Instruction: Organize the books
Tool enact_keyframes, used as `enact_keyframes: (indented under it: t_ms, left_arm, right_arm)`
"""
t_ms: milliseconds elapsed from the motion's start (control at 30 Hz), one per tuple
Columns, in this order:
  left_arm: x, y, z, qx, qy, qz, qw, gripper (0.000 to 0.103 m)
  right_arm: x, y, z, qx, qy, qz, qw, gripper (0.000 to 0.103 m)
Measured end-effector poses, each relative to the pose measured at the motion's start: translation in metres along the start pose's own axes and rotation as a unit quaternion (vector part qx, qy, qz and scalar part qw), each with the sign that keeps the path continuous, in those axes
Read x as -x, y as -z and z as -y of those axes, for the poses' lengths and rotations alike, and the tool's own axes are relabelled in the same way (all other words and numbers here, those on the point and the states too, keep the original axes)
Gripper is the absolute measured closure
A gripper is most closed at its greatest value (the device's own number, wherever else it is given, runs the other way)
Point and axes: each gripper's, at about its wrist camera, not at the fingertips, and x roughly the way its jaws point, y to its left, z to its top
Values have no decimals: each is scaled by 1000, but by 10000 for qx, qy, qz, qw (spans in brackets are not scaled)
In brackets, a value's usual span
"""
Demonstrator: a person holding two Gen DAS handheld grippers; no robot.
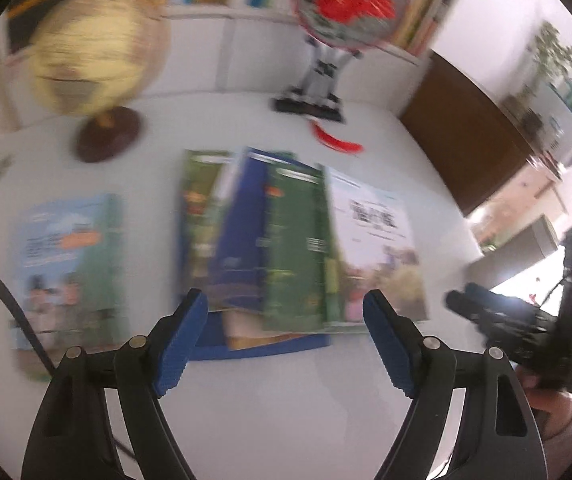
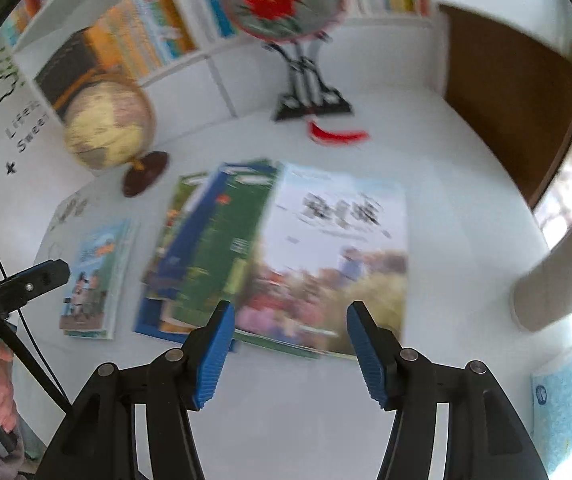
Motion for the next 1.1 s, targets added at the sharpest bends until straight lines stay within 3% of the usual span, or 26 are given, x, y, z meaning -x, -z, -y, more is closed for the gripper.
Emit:
enact_keyframes:
  t_ms: [133, 267, 533, 800, 1100]
  left_arm:
    - [-51, 0, 29, -151, 434, -358, 9983, 24]
    - [-96, 1, 48, -363, 496, -734, 9954, 24]
    - [-126, -10, 53, -120, 641, -872, 9940, 24]
    - [-127, -17, 65, -116, 1185, -892, 9889, 24]
    - [-132, -16, 70, -190, 761, -874, 9931, 24]
  right_arm:
    - [-22, 1, 40, -295, -33, -220, 9993, 46]
    - [-43, -1, 67, -465, -109, -359, 9982, 46]
    - [-75, 0, 96, -540, -288, -653, 9960, 46]
    - [-89, -1, 104, -662, -483, -500, 9954, 46]
    - [-95, -4, 104, -878, -995, -492, 9899, 42]
